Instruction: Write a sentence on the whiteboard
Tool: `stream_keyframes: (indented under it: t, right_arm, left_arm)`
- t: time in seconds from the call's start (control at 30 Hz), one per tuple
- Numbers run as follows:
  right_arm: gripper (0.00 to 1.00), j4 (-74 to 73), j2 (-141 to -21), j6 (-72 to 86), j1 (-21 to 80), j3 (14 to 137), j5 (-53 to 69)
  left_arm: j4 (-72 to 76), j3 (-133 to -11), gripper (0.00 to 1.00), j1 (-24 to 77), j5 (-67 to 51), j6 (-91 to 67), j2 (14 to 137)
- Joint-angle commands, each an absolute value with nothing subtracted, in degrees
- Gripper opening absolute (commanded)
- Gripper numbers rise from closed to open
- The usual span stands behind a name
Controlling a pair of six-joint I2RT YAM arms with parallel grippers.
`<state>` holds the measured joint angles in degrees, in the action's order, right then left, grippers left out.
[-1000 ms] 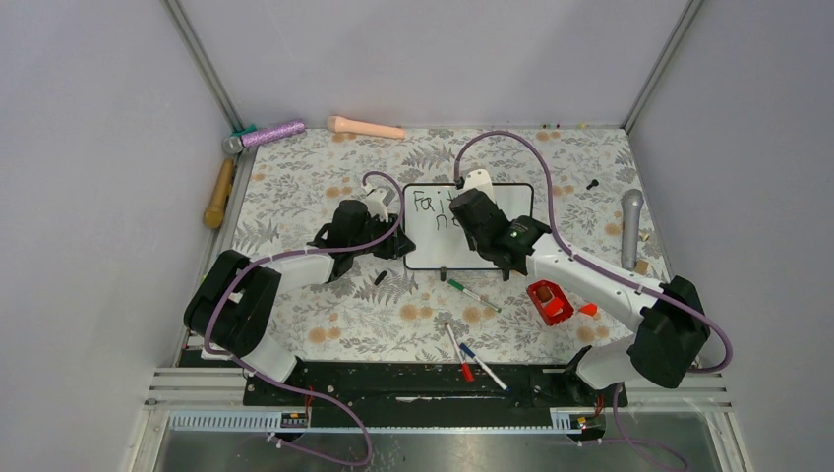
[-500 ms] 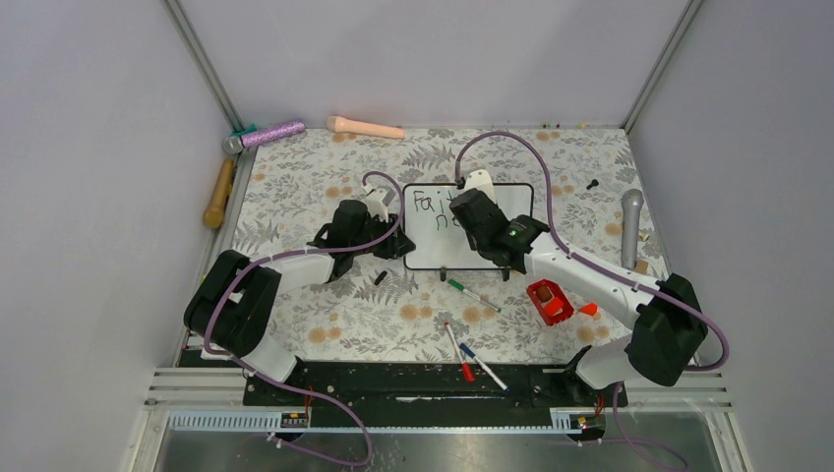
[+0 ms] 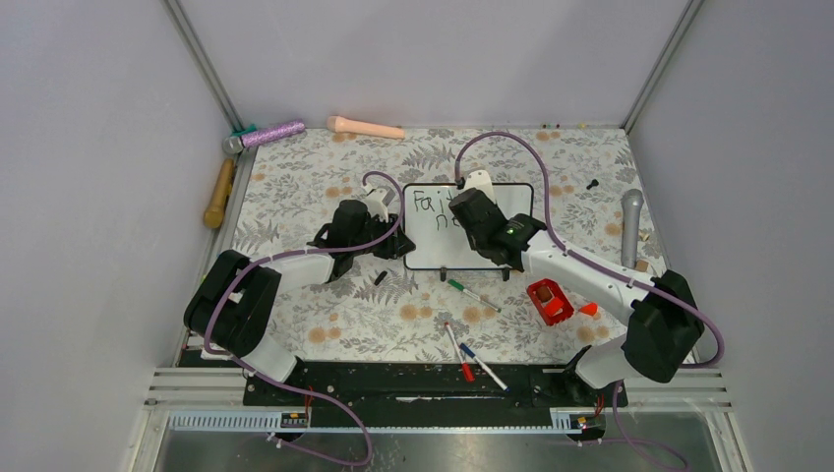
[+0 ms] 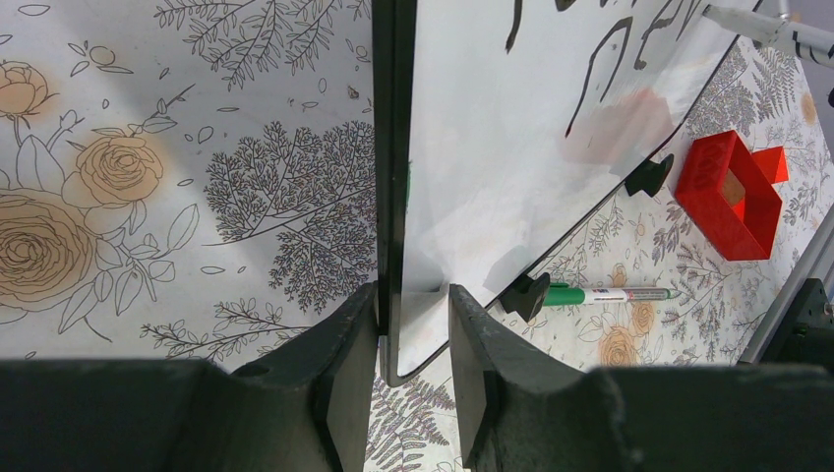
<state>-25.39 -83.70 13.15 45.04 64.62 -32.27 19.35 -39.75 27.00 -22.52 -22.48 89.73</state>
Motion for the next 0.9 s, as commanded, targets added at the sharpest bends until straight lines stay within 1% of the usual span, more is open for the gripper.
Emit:
stream_keyframes:
  t: [0.0, 0.53, 0.87]
  right_arm:
    - [0.0, -24.72, -84.34, 13.78, 44.23, 66.1, -32.99]
    - [0.0, -25.02, -81.74, 13.13, 42.39, 64.33, -33.9]
    - [0.0, -24.96, -83.75, 12.65, 41.84, 67.71, -32.66]
  left_arm:
    - [23.03, -40.56, 0.32, 27.16, -24.26, -22.14, 87.76]
    - [23.08, -40.52, 0.32, 27.12, -24.24, -22.13, 87.75]
    - [23.11, -40.48, 0.32, 27.11, -24.2, -22.14, 87.75]
